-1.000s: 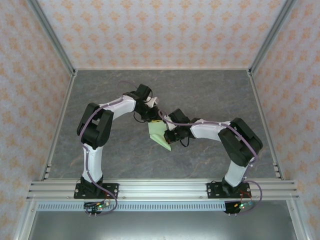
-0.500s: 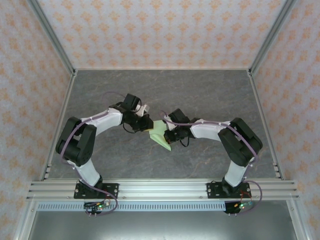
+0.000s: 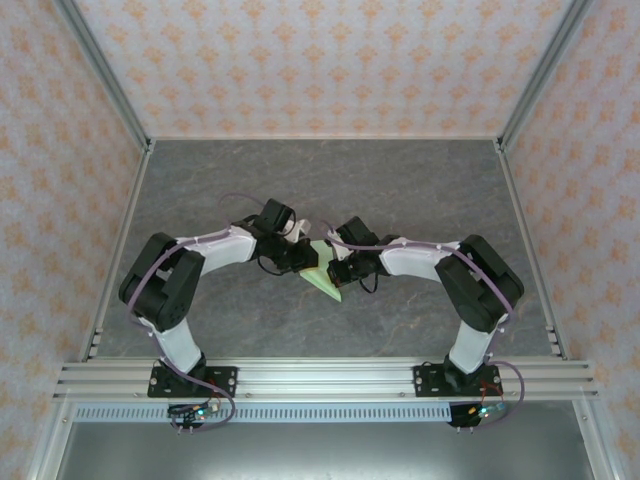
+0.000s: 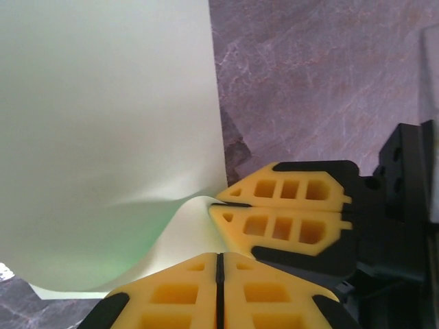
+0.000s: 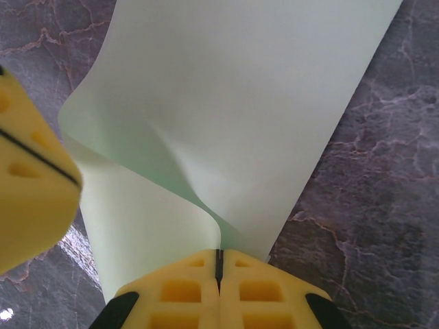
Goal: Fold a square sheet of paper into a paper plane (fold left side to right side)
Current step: Third fold the triangle at the center of the table.
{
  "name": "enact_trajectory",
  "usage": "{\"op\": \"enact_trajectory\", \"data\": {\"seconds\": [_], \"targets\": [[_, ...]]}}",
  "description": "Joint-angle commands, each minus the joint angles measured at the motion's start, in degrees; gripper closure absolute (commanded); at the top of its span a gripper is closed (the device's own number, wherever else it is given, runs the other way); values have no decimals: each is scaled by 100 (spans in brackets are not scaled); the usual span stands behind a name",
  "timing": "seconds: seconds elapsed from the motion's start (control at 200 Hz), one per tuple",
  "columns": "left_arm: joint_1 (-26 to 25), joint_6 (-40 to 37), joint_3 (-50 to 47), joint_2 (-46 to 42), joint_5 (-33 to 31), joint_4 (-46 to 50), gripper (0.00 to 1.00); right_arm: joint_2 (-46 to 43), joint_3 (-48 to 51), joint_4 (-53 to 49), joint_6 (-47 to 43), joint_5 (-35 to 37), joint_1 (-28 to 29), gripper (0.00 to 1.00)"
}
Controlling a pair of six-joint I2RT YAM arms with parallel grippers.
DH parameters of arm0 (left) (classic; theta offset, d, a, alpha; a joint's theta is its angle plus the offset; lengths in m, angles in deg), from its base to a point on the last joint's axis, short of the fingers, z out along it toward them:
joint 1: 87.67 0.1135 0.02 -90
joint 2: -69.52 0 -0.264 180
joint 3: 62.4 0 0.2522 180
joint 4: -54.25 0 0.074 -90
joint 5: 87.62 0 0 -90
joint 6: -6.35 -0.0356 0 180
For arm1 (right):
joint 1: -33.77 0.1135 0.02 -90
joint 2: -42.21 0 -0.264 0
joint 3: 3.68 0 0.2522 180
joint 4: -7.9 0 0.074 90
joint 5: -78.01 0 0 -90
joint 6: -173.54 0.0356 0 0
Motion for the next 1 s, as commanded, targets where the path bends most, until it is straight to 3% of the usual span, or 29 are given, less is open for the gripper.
{"op": "enact_trajectory", "data": {"seconds": [0.0,0.996], "targets": [[-37,36,-35,150,-108,-104,90,401,151,-567,-112,45,141,98],[-54,-106,-423,474,-501,-117,91,198,-27,-660,-71,-18,141,96]]}}
